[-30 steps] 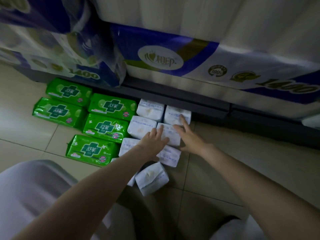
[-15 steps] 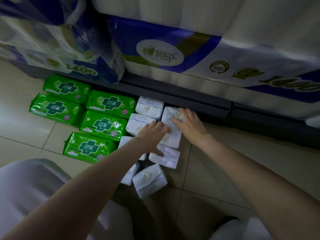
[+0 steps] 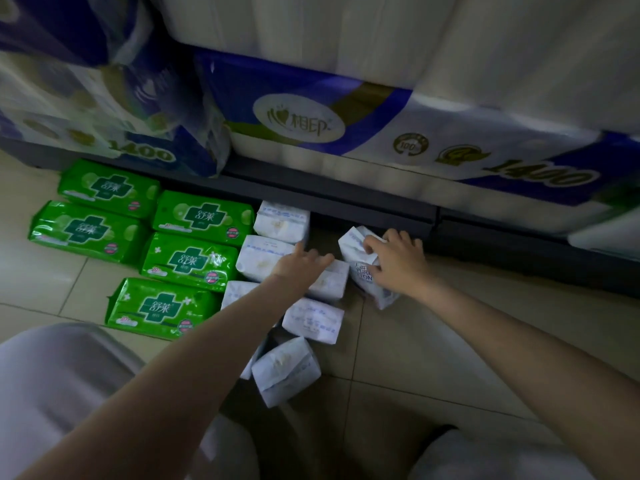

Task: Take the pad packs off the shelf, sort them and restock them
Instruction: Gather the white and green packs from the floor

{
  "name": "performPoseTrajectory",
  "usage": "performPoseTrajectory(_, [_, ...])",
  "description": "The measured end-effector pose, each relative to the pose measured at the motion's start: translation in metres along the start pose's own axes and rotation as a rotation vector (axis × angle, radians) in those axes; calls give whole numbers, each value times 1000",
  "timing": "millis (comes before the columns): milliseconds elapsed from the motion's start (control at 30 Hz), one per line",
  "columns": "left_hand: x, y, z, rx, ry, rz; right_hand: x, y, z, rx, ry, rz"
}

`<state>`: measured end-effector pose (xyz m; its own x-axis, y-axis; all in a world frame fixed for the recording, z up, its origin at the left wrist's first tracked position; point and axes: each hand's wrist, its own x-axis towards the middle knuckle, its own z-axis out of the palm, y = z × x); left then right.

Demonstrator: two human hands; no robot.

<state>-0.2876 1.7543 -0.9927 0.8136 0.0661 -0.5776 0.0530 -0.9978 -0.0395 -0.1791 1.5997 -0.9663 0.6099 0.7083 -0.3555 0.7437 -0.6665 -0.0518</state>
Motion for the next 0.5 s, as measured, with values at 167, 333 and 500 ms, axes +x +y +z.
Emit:
performPoseTrajectory(167, [-7,-15,-28,6,62,146,-22,12,-47,167,-70,-16])
performPoseTrajectory(333, [-48,-82,-133,-516,-118,338,-41,14,-165,293,-11,-147])
performPoseTrajectory(500, [-143,-153,-249,-833,-253,494,-73,-41,-309,465,76,-285])
